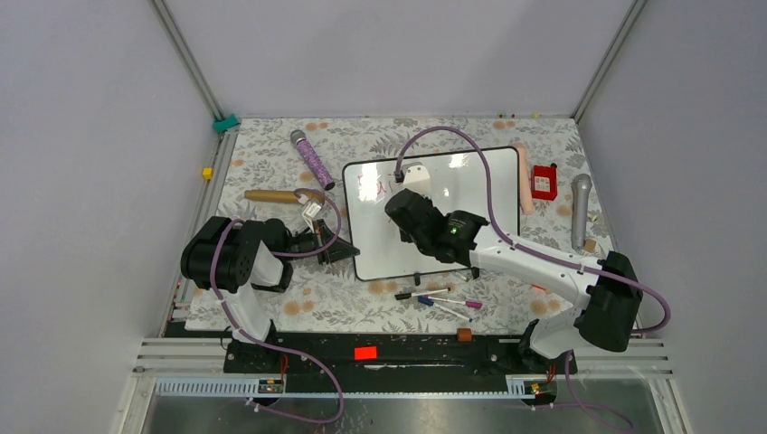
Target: Write a sentence on the whiteboard
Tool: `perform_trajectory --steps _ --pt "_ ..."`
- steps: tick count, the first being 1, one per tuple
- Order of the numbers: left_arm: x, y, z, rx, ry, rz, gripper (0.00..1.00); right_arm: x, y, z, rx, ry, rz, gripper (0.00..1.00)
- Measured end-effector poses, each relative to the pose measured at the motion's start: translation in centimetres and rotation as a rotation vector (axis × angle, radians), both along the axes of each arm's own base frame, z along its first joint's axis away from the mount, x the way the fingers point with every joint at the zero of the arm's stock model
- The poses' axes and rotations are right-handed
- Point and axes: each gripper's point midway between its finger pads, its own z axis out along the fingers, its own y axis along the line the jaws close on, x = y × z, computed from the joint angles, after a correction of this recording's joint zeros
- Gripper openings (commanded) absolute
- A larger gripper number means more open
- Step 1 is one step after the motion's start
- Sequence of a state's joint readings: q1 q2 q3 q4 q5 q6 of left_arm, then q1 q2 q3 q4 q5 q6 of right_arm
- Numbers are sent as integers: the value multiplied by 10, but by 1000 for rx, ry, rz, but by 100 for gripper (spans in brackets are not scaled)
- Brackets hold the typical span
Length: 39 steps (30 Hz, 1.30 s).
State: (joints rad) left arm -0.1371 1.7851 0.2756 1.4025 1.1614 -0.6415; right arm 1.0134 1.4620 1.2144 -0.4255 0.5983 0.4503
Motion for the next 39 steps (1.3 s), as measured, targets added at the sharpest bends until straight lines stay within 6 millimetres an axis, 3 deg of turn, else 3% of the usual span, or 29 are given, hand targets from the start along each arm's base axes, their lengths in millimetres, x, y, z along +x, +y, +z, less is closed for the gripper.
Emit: perform_trajectory --steps 17,39 --pt "0 0 0 -1 3 1 0 -11 -10 -12 -44 70 -13 0" --pt "0 0 0 -1 1 0 0 7 -13 6 -52 26 -60 0"
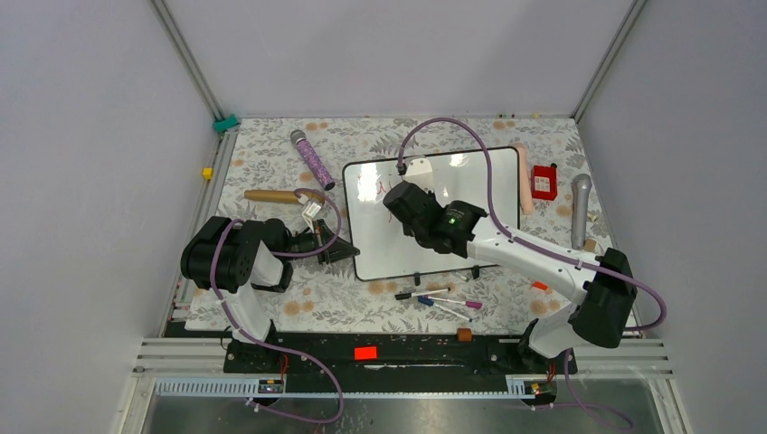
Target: Write a sentence on the whiteboard
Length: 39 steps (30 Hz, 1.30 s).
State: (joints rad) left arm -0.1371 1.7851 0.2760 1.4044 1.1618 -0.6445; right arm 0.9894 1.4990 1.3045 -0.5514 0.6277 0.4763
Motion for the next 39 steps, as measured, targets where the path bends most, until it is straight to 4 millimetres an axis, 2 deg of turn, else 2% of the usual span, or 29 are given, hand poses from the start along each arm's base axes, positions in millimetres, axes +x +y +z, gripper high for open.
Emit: perform_trajectory --steps 9,23,28,35,39 --pt "0 0 0 0 2 0 0 -9 0 -10 -4 49 29 0" --pt "0 0 0 -1 -1 -2 0 -20 -13 -21 -69 111 35 0" --pt "0 0 0 -1 -1 -2 0 -24 -16 -7 -3 71 42 0" --pt "0 0 0 -1 -1 -3 0 -27 -29 26 120 -25 33 0" --pt "0 0 0 -1 -1 -3 0 -24 -27 25 122 -28 27 0"
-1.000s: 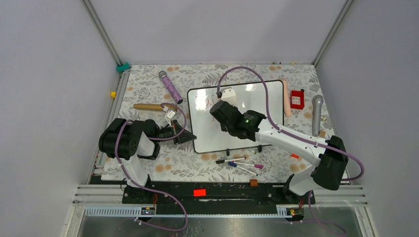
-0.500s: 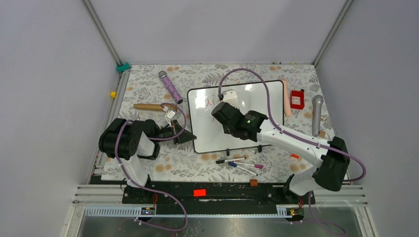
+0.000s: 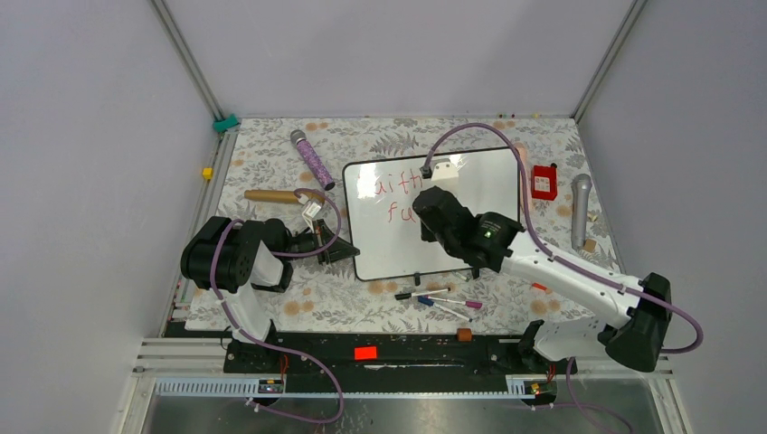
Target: Write a sentence on the whiteboard
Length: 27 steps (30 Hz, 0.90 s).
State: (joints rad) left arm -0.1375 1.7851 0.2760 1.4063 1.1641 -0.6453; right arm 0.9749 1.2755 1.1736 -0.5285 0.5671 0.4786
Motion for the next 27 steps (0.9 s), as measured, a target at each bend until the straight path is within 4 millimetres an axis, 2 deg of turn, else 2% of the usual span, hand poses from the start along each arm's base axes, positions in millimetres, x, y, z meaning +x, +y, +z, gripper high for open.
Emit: perform_trajectory --steps 10,20,27 --pt "0 0 0 0 0 0 0 7 6 -29 -87 41 2 0" --pt "0 0 0 0 0 0 0 11 2 -29 -111 24 -19 0" --pt "0 0 0 0 0 0 0 15 6 -34 -132 31 -18 0"
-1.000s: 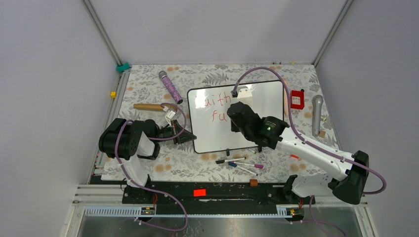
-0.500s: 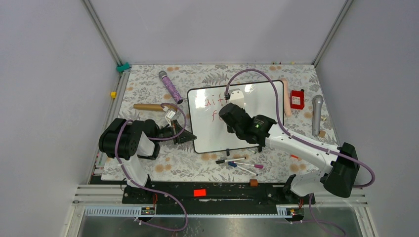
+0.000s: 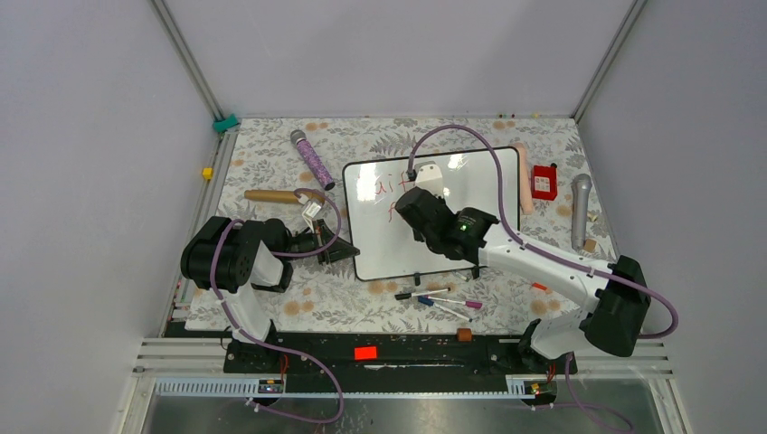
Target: Write a sentence on the whiteboard
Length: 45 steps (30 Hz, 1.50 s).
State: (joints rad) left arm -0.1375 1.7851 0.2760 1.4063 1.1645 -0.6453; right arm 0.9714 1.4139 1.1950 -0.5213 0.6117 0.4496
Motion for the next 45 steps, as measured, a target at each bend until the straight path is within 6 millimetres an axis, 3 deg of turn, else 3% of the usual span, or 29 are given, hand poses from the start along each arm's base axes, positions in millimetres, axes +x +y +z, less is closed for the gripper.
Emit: perform_trajectory --steps 15,24,38,45 --pt "1 0 -1 -1 11 1 0 6 -10 1 -22 1 -38 0" --pt "0 0 0 -2 7 -2 0 14 -5 13 -4 -14 -42 0" --pt "1 0 0 -2 9 -1 0 7 3 4 14 40 4 0" --pt "0 0 0 -2 9 -1 0 -1 -2 -5 -18 88 14 0"
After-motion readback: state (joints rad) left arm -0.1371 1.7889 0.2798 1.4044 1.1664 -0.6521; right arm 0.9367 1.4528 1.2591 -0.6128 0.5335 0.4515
